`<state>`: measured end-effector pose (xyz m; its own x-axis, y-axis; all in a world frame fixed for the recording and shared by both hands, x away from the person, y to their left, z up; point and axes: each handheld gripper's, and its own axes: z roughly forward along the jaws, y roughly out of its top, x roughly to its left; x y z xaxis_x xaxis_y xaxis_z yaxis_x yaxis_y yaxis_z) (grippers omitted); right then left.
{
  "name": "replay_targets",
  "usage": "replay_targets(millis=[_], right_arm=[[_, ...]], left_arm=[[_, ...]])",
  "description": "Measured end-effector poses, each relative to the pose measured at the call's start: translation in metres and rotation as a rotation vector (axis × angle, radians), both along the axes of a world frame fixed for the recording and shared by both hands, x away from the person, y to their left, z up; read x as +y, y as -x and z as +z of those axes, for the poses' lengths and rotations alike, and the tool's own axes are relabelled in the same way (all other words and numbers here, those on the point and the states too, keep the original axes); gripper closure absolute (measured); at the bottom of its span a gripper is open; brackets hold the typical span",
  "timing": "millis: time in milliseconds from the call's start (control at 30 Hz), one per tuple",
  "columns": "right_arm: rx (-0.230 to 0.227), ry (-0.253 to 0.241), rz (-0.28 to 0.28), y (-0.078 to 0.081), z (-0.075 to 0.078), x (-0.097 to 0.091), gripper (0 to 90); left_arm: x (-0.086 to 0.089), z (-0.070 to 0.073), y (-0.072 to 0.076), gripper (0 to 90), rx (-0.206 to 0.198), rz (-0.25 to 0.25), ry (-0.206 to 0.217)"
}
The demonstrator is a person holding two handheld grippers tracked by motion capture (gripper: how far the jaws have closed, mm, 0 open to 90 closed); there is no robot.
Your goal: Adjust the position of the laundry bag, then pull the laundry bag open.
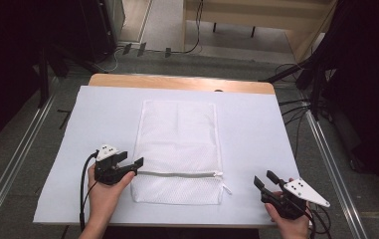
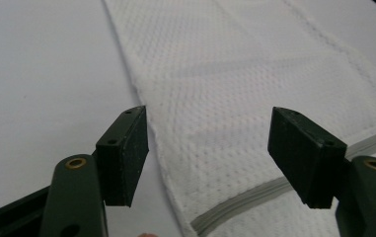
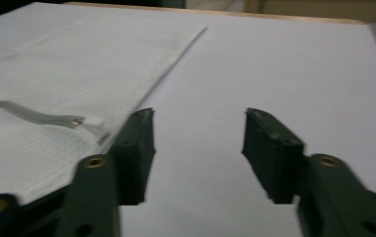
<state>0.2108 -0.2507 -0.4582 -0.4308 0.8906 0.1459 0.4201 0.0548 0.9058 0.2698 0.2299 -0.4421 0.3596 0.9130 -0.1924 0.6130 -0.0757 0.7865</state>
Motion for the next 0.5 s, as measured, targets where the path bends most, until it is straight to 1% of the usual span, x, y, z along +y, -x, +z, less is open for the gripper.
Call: replay_targets(millis=[33, 67, 100, 133, 200, 233, 267, 300, 333, 367, 400, 433, 500], right_arm=[[0.012, -0.014, 0.019, -0.001, 0.001, 0.001, 57.7], [0.005, -0.008, 0.011, -0.001, 0.001, 0.003, 59.1], [-0.006, 0.007, -0.002, 0.0, 0.001, 0.006, 59.1], [-0.002, 0.016, -0.012, -0.001, 0.001, 0.009, 58.7], [0.007, 0.007, 0.007, -0.001, 0.002, 0.015, 58.7], [0.026, -0.002, 0.016, -0.002, 0.002, 0.018, 58.4], [0.041, -0.002, 0.025, -0.003, 0.001, 0.022, 59.8], [0.053, 0.009, 0.025, -0.005, 0.001, 0.026, 61.4], [0.055, 0.021, 0.017, -0.005, 0.001, 0.029, 61.9], [0.058, 0.02, 0.005, -0.006, 0.0, 0.032, 61.6], [0.064, 0.004, 0.001, -0.007, -0.001, 0.034, 60.4], [0.076, -0.023, 0.016, -0.008, -0.002, 0.036, 60.1], [0.115, -0.083, 0.063, -0.012, -0.004, 0.039, 58.5]], left_arm=[[-0.002, 0.002, 0.002, 31.3, -0.01, 0.017, -0.013], [-0.004, 0.004, 0.003, 31.0, -0.013, 0.021, -0.016], [-0.006, 0.005, 0.003, 30.4, -0.016, 0.018, -0.013], [-0.008, 0.007, 0.004, 30.3, -0.018, 0.011, -0.011], [-0.011, 0.008, 0.005, 31.1, -0.012, 0.0, -0.011], [-0.013, 0.009, 0.005, 31.9, -0.011, -0.01, -0.006], [-0.016, 0.009, 0.006, 33.1, -0.009, -0.016, 0.001], [-0.018, 0.009, 0.006, 35.5, -0.011, -0.022, 0.003], [-0.021, 0.01, 0.007, 37.9, -0.014, -0.035, 0.008], [-0.024, 0.009, 0.008, 40.5, -0.019, -0.042, 0.015], [-0.028, 0.009, 0.008, 42.5, -0.015, -0.053, 0.016], [-0.032, 0.008, 0.008, 43.8, -0.008, -0.065, 0.017], [-0.04, 0.006, 0.008, 46.0, -0.001, -0.093, 0.01]])
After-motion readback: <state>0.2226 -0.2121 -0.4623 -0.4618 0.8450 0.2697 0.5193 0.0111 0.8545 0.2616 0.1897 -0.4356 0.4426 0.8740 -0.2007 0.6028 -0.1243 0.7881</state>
